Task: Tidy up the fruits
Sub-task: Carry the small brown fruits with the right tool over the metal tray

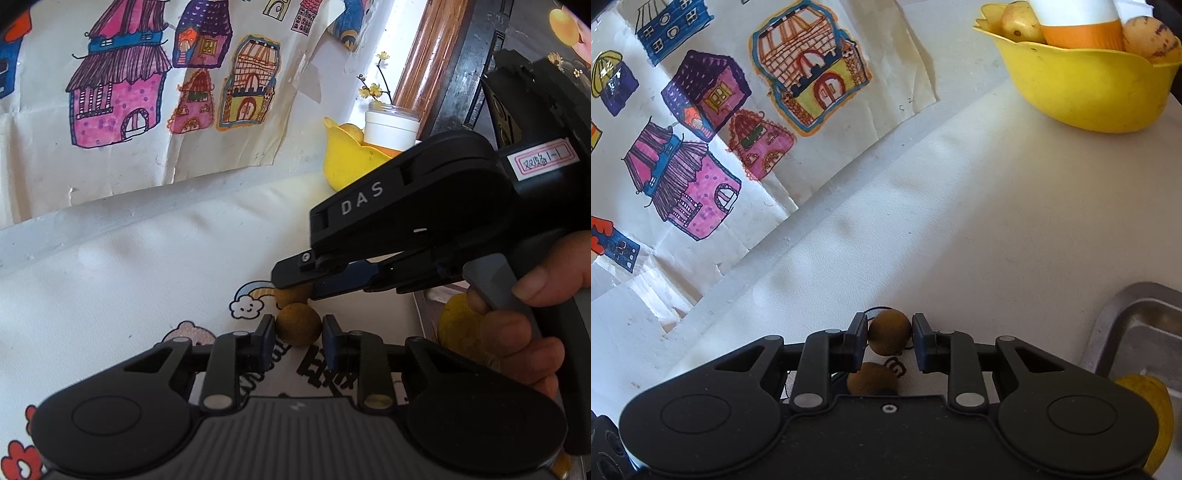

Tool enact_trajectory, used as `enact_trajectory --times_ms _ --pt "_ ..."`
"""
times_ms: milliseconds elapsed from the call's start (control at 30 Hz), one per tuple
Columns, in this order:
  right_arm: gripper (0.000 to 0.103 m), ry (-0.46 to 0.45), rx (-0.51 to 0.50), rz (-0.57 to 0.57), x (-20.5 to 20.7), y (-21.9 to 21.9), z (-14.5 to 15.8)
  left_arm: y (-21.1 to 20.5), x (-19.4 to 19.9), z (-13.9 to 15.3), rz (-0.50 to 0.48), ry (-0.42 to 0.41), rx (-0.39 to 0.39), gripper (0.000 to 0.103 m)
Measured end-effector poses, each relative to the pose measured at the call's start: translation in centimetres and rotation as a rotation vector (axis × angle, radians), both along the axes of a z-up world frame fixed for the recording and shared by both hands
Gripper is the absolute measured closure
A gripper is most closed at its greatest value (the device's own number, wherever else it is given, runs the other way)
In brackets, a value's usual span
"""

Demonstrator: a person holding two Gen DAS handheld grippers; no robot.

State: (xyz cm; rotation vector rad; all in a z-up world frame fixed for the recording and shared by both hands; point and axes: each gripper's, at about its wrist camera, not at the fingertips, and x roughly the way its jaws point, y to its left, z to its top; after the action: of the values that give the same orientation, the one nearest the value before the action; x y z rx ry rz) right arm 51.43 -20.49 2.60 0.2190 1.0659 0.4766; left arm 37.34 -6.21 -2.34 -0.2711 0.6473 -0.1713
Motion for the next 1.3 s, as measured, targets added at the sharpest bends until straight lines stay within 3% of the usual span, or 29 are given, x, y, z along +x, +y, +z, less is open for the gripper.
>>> enact_trajectory --times_ms 800,1300 --pt "0.075 0.01 0.072 -0.026 -5.7 -3.9 0.8 0.8 -5.0 1.2 0.032 0.037 0.056 0.074" --pt "0.075 -0.101 0.152 -0.051 -12.5 -7.8 3.2 0.7 -8.8 2.9 0.026 -0.003 0.038 0.074"
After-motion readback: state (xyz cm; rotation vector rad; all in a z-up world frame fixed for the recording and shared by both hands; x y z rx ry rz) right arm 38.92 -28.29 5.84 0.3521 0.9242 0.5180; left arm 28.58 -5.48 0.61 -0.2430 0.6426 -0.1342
